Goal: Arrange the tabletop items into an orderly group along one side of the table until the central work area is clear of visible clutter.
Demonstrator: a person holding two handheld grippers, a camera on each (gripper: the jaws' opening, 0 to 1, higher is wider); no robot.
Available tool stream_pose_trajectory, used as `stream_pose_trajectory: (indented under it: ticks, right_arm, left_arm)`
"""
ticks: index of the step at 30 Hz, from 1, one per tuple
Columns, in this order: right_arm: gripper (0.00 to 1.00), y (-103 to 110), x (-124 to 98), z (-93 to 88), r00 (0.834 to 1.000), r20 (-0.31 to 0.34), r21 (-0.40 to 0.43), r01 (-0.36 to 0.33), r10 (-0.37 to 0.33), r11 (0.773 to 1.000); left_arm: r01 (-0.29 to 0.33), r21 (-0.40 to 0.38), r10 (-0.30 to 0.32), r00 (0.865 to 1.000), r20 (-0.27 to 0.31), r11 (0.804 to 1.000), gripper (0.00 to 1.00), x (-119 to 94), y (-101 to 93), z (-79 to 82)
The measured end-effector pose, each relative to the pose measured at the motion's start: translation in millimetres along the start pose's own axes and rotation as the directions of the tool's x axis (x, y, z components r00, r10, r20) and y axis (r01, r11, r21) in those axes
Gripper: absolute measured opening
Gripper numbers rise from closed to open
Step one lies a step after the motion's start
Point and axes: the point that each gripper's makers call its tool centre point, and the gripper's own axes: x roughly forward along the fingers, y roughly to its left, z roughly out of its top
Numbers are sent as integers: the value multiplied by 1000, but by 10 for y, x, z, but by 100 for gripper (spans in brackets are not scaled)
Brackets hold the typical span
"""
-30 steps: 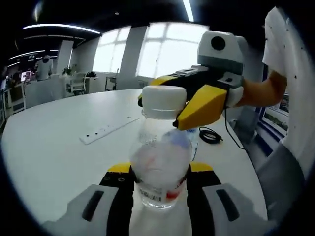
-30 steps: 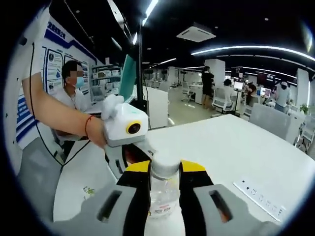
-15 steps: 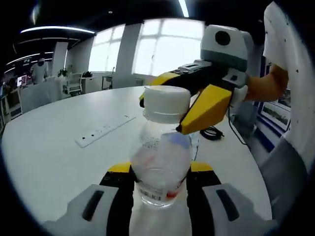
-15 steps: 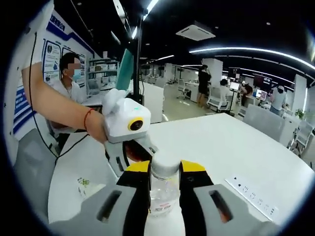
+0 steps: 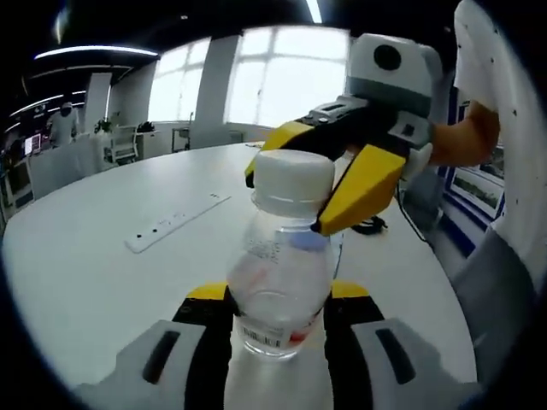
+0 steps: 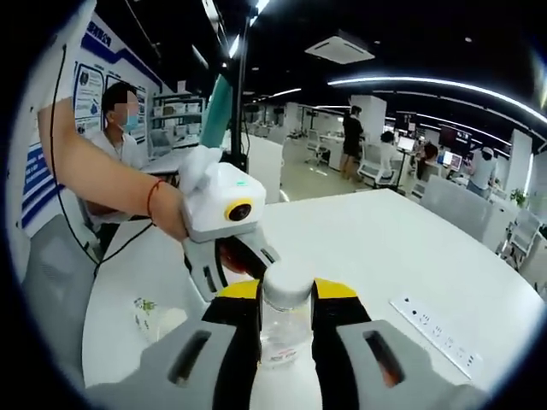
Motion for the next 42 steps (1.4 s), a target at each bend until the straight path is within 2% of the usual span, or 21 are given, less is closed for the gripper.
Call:
stream_pose_trajectory:
  ticks: [15,22,31,42]
  right_arm:
    - [20,95,-24,3,1000,-31,8,-3,3,1000]
    - [20,98,-34,-5,999,-44,-5,19,-19,1000]
    - [21,144,-58,9,998,-51,-42,45,-47,998]
    - [22,135,-64,62,998,-41,-22,51,-52,998]
  left_arm:
    - [9,-19,-9,1000,0,1000,42,-13,-39,-43]
    - [1,-24,-2,1000,-7,1000,44,-11,-43,-62]
    - [-9,-26,8,1000,-15,1000,47,-19,-37,-77]
    - [-19,-36,18,1000,-15,999,49,-47,-29,-65]
